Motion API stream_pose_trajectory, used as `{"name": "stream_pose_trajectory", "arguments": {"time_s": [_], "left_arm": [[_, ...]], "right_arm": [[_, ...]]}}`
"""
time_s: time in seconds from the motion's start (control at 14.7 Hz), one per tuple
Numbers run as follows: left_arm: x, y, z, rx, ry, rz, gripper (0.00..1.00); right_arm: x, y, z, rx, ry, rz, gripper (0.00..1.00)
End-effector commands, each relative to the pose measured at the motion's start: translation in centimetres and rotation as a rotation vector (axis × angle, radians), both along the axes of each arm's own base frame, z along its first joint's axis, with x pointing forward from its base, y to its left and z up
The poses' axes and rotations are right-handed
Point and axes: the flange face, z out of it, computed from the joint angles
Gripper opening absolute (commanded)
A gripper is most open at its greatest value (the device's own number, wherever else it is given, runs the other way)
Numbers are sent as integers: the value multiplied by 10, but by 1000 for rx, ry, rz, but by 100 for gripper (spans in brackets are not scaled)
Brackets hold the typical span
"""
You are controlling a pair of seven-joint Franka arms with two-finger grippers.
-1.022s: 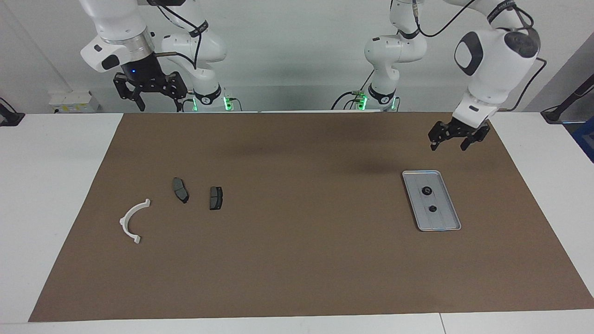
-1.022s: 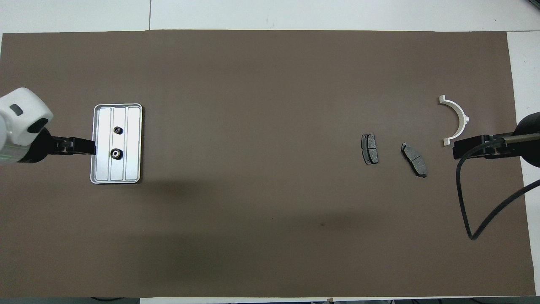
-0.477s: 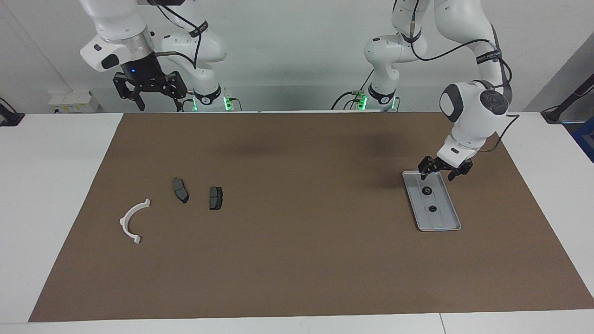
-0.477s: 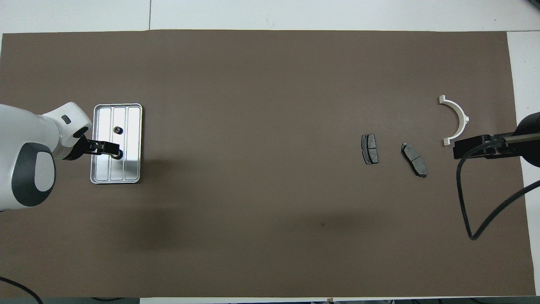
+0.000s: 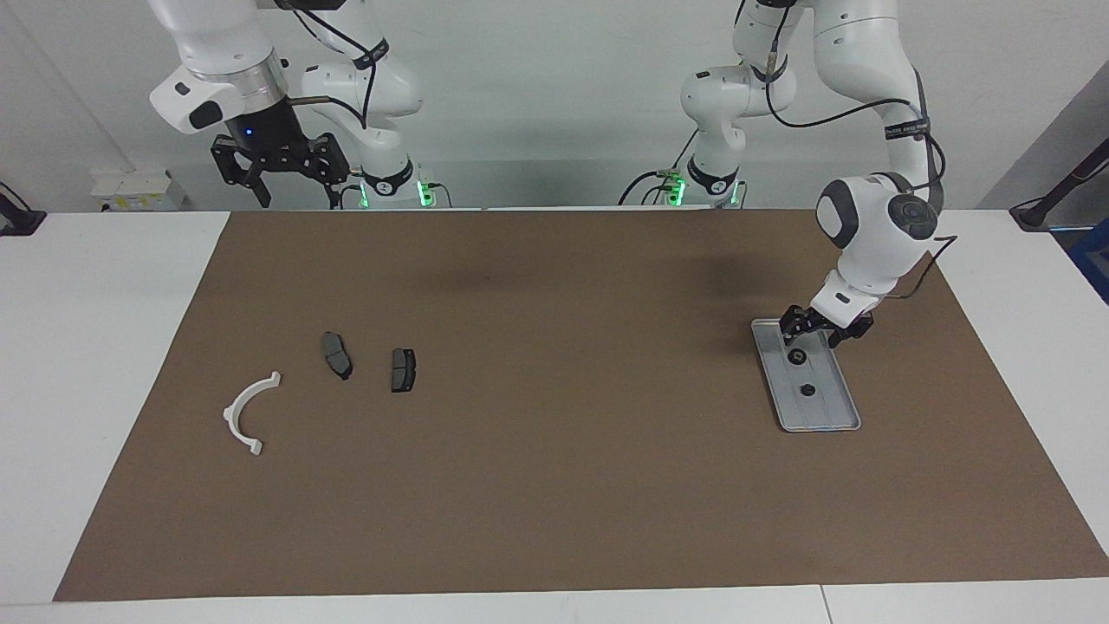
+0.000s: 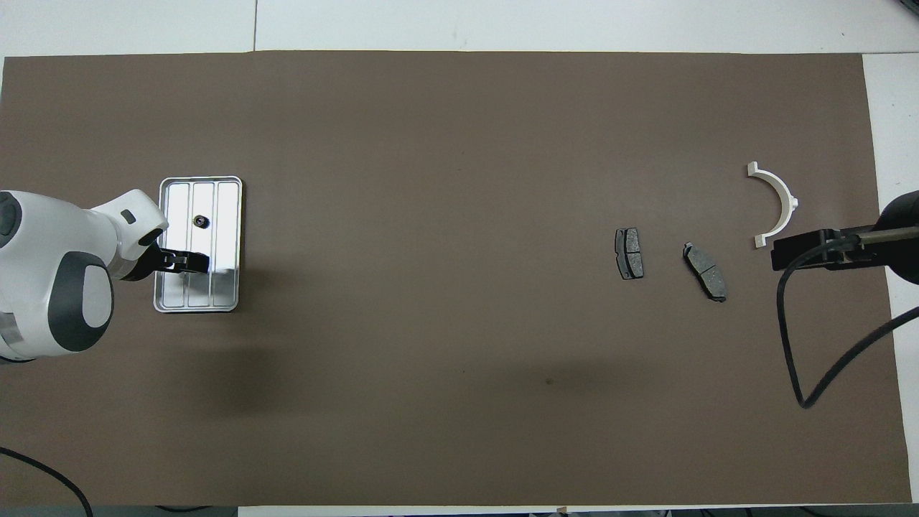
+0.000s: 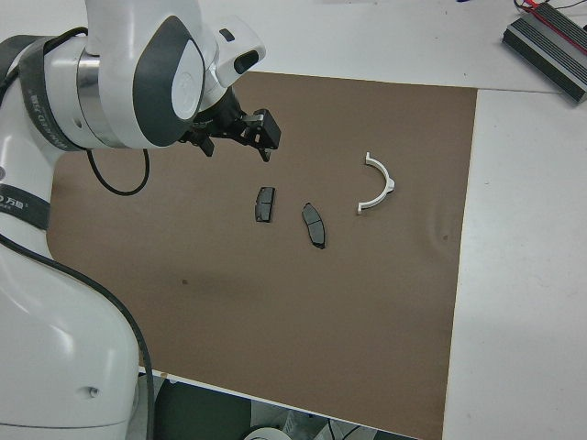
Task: Place bearing gear from tray to pile
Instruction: 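Lower the left gripper into the silver tray and grasp a black gear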
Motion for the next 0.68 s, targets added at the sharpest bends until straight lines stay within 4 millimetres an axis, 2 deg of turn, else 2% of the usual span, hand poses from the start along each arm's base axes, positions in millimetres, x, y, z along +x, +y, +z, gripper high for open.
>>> {"name": "stream_pose_trajectory", "arguments": {"time_s": [0.0,0.34,0.48,0.61], "left_arm": [[-5,-2,-6,-3,-30,-7,92],[-1,-7,-15,-3,-49,-8,92],[1,-8,-24,-3,-52,3,92],[2,-8,-26,-3,-58,5,92]], "right_arm": [[-4,-2,4,19,-10,12,100],[-4,-1,2,17,-7,18,100],[0,0,0,19,-30,15,100],[3,2,-9,19,-27,13,100]]}}
